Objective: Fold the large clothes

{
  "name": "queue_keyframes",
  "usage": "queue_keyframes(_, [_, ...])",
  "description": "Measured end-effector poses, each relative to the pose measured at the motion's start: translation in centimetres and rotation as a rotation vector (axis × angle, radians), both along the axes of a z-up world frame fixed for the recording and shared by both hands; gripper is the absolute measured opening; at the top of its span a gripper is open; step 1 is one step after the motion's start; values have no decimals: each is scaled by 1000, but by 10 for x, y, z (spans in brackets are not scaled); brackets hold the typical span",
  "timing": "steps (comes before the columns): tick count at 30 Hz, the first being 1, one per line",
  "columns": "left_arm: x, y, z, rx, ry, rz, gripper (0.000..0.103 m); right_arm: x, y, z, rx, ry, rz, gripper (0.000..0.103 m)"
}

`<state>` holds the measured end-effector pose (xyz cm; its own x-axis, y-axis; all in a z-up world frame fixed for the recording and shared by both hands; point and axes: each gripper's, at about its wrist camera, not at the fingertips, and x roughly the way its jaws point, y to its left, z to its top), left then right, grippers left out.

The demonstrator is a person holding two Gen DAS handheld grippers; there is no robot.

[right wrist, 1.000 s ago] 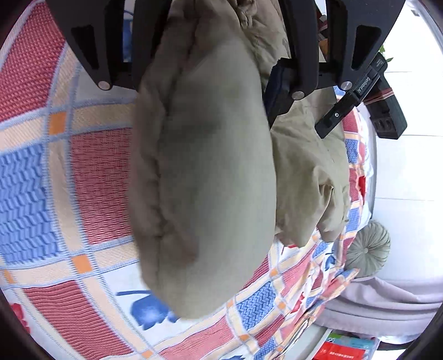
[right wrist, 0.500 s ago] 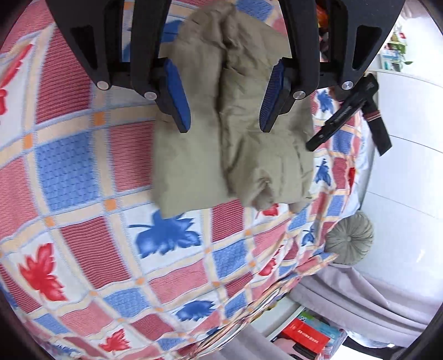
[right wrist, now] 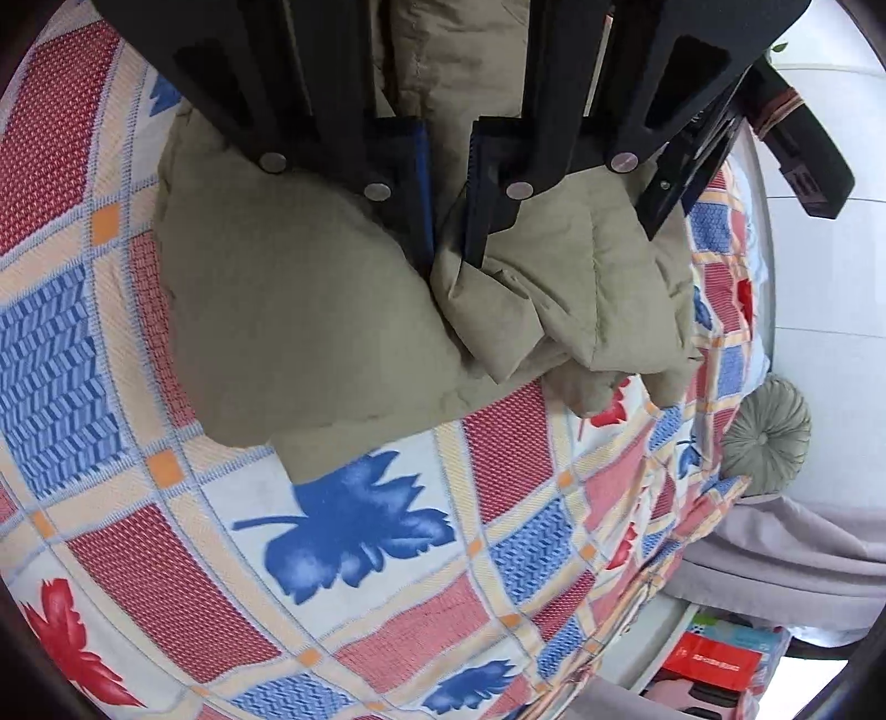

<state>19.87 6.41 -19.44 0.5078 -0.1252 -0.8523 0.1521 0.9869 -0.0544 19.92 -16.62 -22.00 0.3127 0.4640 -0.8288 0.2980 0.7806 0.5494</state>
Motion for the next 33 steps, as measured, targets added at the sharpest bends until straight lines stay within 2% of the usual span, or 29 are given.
queue_keyframes(3, [-9,-11,-3,43,-22,-37,88,-8,5,-11,-50,18,11,9])
queue_keyframes(7, [-14,-12,-6,61,-23,-46,88,-16,7,-16,-68,28,12,8])
queue_keyframes(12, [-12,-5,-6,37,-10,-28,88,-36,9,12,-109,-29,63,8])
queue_keyframes(17, [-14,-4,-3,46,-9,-25,88,-73,9,42,-142,-108,110,8])
queue_keyframes(20, [-18,-1,4,46,2,-24,88,-91,23,52,-178,-151,176,8])
queue_keyframes(24, [-28,6,13,45,34,-23,88,-104,42,50,-250,-148,260,8])
queue_keyframes(29, [-51,17,22,51,93,4,88,-106,40,43,-232,-116,246,8])
queue_keyframes(33, [-79,35,34,11,109,51,88,-107,41,40,-258,-93,255,8])
